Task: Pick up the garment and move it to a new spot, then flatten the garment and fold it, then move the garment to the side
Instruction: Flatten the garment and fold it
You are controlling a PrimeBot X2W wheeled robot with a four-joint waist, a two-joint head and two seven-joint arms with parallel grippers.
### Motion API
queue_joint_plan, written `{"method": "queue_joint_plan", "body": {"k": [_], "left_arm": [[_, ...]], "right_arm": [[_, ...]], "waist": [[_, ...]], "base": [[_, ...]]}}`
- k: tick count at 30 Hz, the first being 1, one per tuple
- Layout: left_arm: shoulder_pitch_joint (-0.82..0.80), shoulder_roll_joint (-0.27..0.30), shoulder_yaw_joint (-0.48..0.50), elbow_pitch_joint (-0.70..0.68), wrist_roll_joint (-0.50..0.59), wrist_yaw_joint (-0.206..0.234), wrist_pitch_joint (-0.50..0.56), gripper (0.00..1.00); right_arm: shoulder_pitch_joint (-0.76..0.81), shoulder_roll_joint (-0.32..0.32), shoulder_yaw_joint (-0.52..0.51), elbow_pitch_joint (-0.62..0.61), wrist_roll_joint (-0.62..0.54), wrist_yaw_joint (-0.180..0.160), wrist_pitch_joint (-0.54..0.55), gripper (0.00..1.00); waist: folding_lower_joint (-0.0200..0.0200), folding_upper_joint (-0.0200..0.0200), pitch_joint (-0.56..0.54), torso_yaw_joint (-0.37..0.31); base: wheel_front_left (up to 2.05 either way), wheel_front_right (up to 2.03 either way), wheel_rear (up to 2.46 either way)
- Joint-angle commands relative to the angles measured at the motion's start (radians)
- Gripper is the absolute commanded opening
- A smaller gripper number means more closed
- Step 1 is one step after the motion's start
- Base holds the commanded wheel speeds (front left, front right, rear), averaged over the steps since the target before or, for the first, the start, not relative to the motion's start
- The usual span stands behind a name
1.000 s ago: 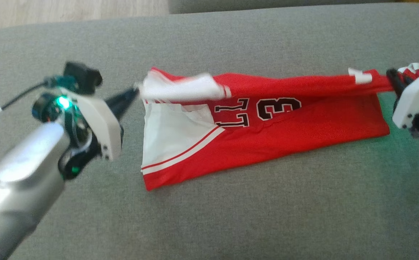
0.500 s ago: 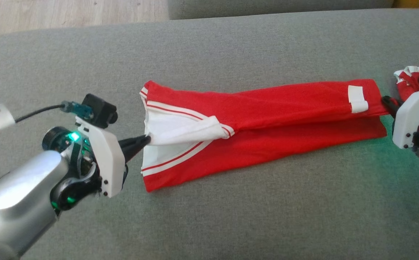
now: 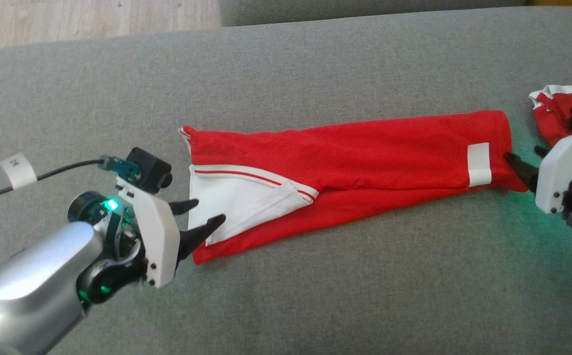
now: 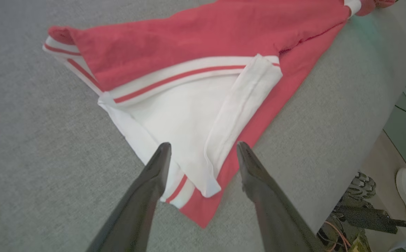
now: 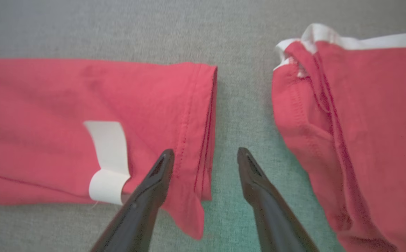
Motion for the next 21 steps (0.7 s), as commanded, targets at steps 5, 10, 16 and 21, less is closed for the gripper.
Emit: {"method": "queue_joint_plan", "body": {"k": [5, 10, 16, 21], "left_arm": [[-0.053, -0.005, 0.096, 0.01, 0.045, 0.038, -0.12, 1.0], [-0.064, -0.077, 0.219, 0.086, 0.103, 0.138, -0.408, 1.0], [-0.029, -0.156, 0.316, 0.172, 0.153, 0.184, -0.729, 1.0], [0.06, -0.236, 0.457, 0.194, 0.201, 0.231, -0.791, 1.0]], "right_arm": [[-0.022, -0.017, -0.05, -0.012, 0.046, -0.001, -0.069, 1.0], [-0.069, -0.001, -0.128, -0.036, 0.04, -0.001, -0.286, 1.0], [-0.072, 0.07, -0.215, -0.044, -0.015, -0.001, -0.562, 1.0], [-0.026, 0.172, -0.352, -0.075, -0.111, -0.001, -0.624, 1.0]], "waist": [[0.0, -0.0001, -0.005, -0.003], [0.0, -0.0001, -0.023, -0.011], [0.0, -0.0001, -0.054, -0.017], [0.0, -0.0001, -0.082, -0.023]], "base": [[0.0, 0.0, 0.0], [0.0, 0.0, 0.0], [0.0, 0.0, 0.0], [0.0, 0.0, 0.0]]}}
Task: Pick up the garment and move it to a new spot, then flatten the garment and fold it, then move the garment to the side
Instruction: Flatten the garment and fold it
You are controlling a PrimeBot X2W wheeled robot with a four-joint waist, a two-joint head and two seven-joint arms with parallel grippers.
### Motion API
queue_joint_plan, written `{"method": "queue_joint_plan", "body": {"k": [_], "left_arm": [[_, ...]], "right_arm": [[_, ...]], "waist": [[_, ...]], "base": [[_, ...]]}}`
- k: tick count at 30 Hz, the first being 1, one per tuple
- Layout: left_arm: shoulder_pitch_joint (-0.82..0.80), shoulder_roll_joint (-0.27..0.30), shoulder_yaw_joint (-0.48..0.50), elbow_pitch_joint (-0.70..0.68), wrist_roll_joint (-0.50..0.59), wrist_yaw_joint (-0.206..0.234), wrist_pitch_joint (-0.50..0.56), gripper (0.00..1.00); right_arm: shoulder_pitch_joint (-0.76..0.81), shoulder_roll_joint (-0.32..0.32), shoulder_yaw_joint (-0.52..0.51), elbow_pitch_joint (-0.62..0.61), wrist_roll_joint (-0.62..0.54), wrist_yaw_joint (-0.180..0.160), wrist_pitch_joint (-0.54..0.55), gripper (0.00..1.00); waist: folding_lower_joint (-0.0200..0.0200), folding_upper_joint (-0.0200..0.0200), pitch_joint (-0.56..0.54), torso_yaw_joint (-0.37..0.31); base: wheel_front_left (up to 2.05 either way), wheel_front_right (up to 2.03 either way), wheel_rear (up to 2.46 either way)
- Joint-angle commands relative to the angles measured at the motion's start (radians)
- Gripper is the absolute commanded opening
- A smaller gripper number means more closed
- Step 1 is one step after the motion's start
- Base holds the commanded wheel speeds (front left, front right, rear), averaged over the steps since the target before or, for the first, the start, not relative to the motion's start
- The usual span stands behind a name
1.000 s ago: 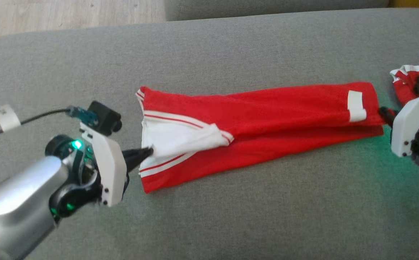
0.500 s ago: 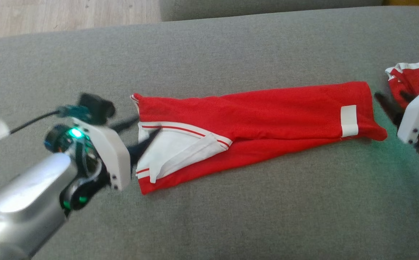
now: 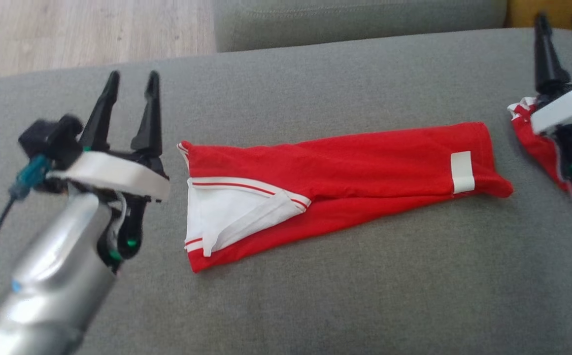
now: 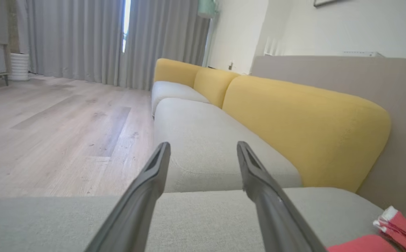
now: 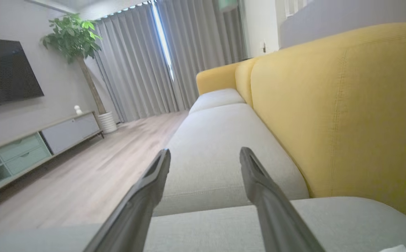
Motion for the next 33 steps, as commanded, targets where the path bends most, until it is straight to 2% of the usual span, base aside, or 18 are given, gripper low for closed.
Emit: {"method": "queue_joint_plan", "body": {"k": [1, 5, 9, 13, 14, 19, 26, 33], "left_arm": [[0.0, 0.008, 0.097, -0.038, 0.042, 0.012, -0.01, 1.0], [0.157, -0.087, 0.25, -0.078, 0.185, 0.006, -0.01, 1.0], [0.293, -0.165, 0.316, -0.072, 0.316, -0.032, -0.01, 1.0], [0.382, -0.228, 0.396, -0.065, 0.404, -0.068, -0.01, 1.0], [0.382, -0.228, 0.396, -0.065, 0.404, -0.068, -0.01, 1.0], [0.423, -0.289, 0.476, -0.058, 0.48, -0.126, -0.011, 1.0], [0.417, -0.336, 0.545, -0.046, 0.553, -0.189, -0.011, 1.0], [0.386, -0.363, 0.568, -0.038, 0.6, -0.227, -0.011, 1.0]], "right_arm": [[0.038, 0.019, -0.041, -0.048, -0.046, -0.001, -0.01, 1.0], [0.189, 0.137, -0.201, -0.13, -0.239, -0.001, -0.011, 1.0], [0.347, 0.264, -0.295, -0.155, -0.403, -0.001, -0.011, 1.0], [0.446, 0.345, -0.364, -0.194, -0.515, -0.001, -0.011, 1.0], [0.446, 0.345, -0.364, -0.194, -0.515, -0.001, -0.011, 1.0], [0.49, 0.385, -0.407, -0.237, -0.582, -0.001, -0.011, 1.0], [0.474, 0.397, -0.445, -0.265, -0.626, -0.001, 0.015, 1.0], [0.395, 0.396, -0.595, -0.19, -0.693, -0.001, 0.129, 1.0]], "waist": [[0.0, 0.0, -0.009, -0.002], [0.0, 0.0, -0.028, -0.003], [0.0, 0.0, -0.046, -0.002], [0.0, 0.0, -0.052, -0.001], [0.0, 0.0, -0.052, -0.001], [0.0, 0.0, -0.052, 0.002], [0.0, 0.0, -0.037, 0.009], [0.0, 0.0, 0.015, 0.03]], "base": [[0.0, 0.0, 0.0], [0.0, 0.0, 0.0], [0.0, 0.0, 0.0], [0.0, 0.0, 0.0], [0.0, 0.0, 0.0], [0.0, 0.0, 0.0], [0.0, 0.0, 0.0], [0.0, 0.0, 0.0]]}}
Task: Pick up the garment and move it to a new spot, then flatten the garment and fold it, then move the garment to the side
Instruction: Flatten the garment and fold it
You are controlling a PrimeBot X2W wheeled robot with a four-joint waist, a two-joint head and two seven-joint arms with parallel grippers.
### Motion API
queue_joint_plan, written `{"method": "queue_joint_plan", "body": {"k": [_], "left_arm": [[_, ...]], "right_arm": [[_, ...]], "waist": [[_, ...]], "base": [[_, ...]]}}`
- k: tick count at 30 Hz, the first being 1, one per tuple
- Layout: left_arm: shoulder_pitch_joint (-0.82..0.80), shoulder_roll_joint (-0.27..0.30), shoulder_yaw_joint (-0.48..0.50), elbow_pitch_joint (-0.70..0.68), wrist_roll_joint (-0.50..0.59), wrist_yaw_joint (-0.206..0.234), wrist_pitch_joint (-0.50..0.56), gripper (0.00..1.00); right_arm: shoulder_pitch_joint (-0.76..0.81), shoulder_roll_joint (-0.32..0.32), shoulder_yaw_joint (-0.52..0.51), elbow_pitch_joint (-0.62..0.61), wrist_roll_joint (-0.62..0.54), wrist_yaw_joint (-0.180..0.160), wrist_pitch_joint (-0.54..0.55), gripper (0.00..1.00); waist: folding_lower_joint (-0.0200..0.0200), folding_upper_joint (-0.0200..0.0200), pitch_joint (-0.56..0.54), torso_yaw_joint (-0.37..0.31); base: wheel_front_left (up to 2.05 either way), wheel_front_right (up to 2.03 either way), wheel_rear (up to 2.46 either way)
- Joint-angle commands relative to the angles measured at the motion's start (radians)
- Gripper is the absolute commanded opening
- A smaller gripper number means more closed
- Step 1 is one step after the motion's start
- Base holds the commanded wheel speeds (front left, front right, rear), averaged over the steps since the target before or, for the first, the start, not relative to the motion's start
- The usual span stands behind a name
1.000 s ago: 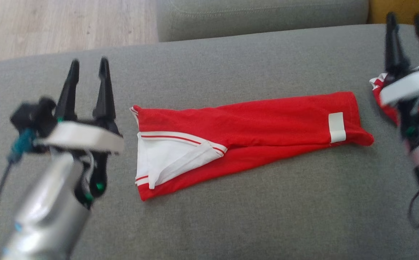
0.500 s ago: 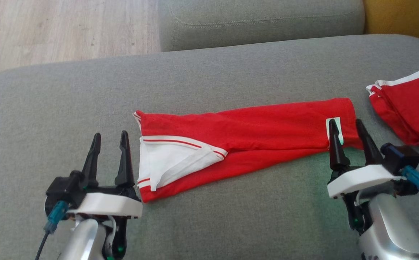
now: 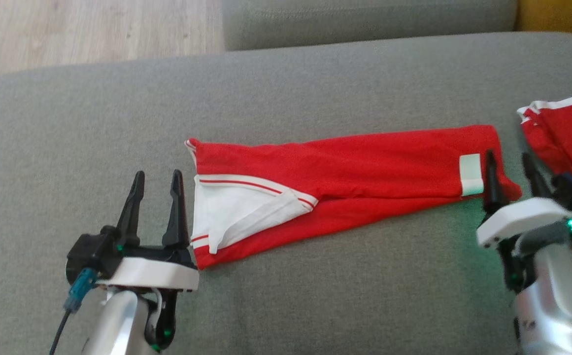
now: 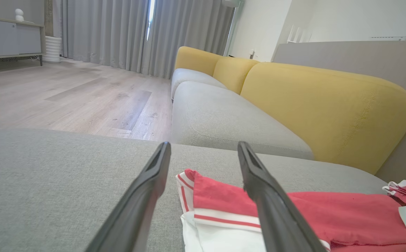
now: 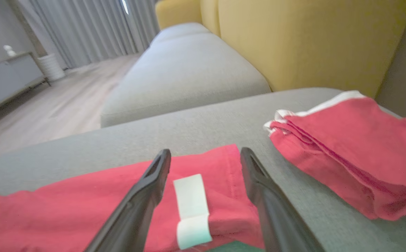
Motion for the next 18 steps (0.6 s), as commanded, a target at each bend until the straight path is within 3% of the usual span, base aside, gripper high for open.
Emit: {"method": "queue_joint_plan", "body": {"k": [1, 8, 18], "left_arm": [[-0.057, 0.0, 0.039, -0.022, 0.011, -0.006, -0.006, 1.0], [-0.091, -0.012, 0.033, -0.001, 0.029, -0.026, -0.006, 1.0], [-0.126, -0.019, 0.037, 0.005, 0.037, -0.038, -0.006, 1.0]], "right_arm": [[-0.064, 0.005, -0.01, -0.004, -0.016, -0.001, 0.021, 1.0], [-0.17, 0.013, -0.198, 0.149, -0.124, -0.001, 0.116, 1.0], [-0.261, 0.022, -0.305, 0.299, -0.266, -0.001, 0.172, 1.0]], "waist": [[0.0, -0.0001, 0.022, 0.012], [0.0, -0.0001, 0.073, 0.036], [0.0, -0.0001, 0.123, 0.042]], "base": [[0.0, 0.0, 0.0], [0.0, 0.0, 0.0], [0.0, 0.0, 0.0]]}}
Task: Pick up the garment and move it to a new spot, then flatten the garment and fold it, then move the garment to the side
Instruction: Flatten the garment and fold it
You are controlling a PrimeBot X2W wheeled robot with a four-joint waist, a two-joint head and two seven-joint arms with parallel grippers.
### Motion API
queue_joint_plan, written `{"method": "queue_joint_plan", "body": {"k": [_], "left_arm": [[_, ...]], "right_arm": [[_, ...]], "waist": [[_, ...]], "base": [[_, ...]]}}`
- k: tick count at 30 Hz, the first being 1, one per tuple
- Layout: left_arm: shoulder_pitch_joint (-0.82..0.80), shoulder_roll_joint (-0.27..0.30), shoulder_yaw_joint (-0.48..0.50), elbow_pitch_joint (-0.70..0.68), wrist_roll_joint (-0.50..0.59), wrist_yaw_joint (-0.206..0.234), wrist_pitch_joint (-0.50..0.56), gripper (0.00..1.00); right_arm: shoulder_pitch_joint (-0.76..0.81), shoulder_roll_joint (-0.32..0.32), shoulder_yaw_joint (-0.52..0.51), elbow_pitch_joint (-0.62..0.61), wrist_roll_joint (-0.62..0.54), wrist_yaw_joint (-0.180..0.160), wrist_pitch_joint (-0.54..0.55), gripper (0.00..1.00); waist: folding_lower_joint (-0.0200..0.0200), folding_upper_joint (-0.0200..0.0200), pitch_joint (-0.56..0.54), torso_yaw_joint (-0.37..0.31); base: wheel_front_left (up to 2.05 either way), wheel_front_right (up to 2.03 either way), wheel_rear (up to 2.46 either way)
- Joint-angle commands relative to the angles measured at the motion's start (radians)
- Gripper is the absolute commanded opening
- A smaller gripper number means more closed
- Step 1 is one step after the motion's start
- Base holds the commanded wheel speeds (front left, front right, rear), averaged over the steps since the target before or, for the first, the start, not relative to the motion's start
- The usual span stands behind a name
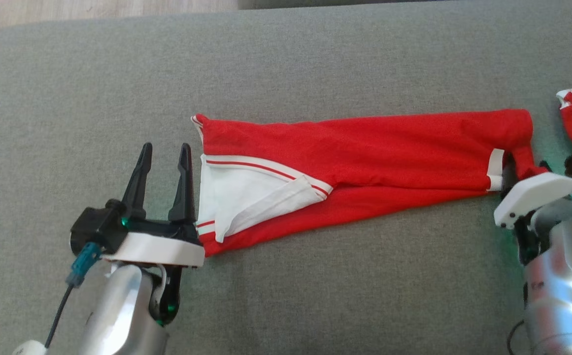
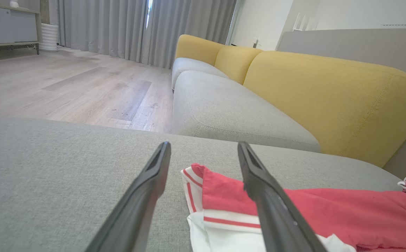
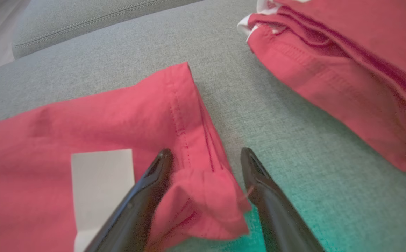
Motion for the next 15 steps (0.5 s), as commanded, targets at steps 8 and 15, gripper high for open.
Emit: {"method": "queue_joint_plan", "body": {"k": [8, 15], "left_arm": [[-0.044, 0.003, 0.046, -0.018, 0.012, -0.005, -0.006, 1.0], [-0.041, 0.003, 0.052, -0.007, 0.013, -0.006, -0.006, 1.0]], "right_arm": [[-0.075, 0.009, 0.008, 0.07, 0.0, -0.001, -0.024, 0.0], [-0.091, -0.023, -0.008, 0.047, -0.023, -0.001, -0.088, 0.0]], "waist": [[0.0, 0.0, 0.007, -0.011], [0.0, 0.0, -0.014, -0.031]], "base": [[0.0, 0.0, 0.0], [0.0, 0.0, 0.0]]}}
